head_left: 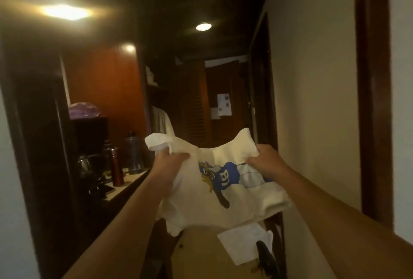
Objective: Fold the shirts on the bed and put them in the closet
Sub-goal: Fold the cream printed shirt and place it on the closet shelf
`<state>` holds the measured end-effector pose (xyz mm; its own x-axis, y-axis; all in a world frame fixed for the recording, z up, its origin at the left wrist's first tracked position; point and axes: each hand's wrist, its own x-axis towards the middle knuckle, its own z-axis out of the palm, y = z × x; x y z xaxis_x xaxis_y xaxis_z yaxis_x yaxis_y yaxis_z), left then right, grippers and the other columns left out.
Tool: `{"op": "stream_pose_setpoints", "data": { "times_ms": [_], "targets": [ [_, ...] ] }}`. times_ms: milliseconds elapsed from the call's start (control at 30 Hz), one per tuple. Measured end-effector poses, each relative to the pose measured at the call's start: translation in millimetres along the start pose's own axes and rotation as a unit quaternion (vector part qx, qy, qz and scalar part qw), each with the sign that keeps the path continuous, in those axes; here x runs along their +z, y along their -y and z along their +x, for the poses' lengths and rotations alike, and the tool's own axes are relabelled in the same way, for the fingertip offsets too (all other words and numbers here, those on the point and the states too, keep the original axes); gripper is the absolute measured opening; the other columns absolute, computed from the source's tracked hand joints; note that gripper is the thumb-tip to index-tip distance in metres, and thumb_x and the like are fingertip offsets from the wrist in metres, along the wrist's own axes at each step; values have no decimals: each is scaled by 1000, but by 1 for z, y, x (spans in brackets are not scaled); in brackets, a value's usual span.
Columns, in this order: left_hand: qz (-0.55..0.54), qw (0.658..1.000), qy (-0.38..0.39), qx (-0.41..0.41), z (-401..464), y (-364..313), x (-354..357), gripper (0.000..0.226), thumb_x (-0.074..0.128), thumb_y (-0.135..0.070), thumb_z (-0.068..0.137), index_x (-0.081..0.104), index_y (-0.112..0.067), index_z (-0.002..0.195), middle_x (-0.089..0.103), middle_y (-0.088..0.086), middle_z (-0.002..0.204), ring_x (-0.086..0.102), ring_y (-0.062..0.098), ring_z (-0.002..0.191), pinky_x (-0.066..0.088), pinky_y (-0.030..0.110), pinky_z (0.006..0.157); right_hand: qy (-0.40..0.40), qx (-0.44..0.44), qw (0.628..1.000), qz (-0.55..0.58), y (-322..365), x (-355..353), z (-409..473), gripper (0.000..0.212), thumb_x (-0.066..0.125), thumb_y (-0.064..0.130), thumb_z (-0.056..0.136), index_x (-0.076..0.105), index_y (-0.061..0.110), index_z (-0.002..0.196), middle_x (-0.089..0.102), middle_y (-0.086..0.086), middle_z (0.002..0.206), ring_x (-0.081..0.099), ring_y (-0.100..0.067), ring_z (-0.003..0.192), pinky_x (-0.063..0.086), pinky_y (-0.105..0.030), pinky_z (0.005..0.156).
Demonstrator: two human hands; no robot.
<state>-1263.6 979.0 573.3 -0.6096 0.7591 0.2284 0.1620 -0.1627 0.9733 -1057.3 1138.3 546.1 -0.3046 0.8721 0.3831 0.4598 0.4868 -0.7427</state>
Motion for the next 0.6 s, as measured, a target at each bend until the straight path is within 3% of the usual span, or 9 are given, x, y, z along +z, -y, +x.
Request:
{"op": "stream_pose_setpoints", "data": {
  "times_ms": [100, 233, 367, 467, 600],
  "targets": [
    [11, 999, -27, -22, 41, 31, -9, 45, 72, -20, 91, 53, -22, 132, 64, 10, 118, 65, 32, 103, 57, 55, 89, 32, -4, 999, 0, -12, 45, 48, 16, 65, 18, 93, 62, 15, 109, 65, -3, 100, 63, -24, 94, 55, -42, 86],
    [58, 997, -52, -29, 103, 72, -27, 42, 67, -25, 96, 49, -22, 133, 62, 6, 115, 62, 24, 96, 54, 38, 71, 55, -11, 998, 1, -23, 104, 110, 18, 70, 17, 88, 67, 13, 106, 70, -6, 100, 65, -25, 91, 56, -42, 83],
    [42, 995, -66, -56, 176, 103, -39, 17, 61, -24, 102, 54, -18, 116, 62, 10, 109, 61, 21, 90, 52, 51, 99, 64, -18, 998, -7, -32, 160, 169, 19, 71, 18, 89, 67, 11, 107, 69, -5, 101, 64, -26, 93, 52, -37, 79],
    [72, 995, -47, -51, 230, 135, -44, 46, 67, -28, 96, 44, -20, 135, 60, 8, 118, 61, 23, 96, 53, 43, 81, 56, -9, 998, -14, -45, 205, 212, 19, 70, 20, 90, 67, 12, 107, 69, -5, 102, 64, -27, 94, 55, -43, 86],
    [80, 994, -5, -71, 294, 172, -42, 32, 64, -22, 98, 44, -22, 123, 58, 3, 110, 57, 16, 88, 45, 40, 79, 45, 15, 998, -38, -66, 255, 261, 8, 70, 20, 88, 64, 17, 94, 67, -4, 95, 64, -27, 90, 55, -41, 80]
  ]
}}
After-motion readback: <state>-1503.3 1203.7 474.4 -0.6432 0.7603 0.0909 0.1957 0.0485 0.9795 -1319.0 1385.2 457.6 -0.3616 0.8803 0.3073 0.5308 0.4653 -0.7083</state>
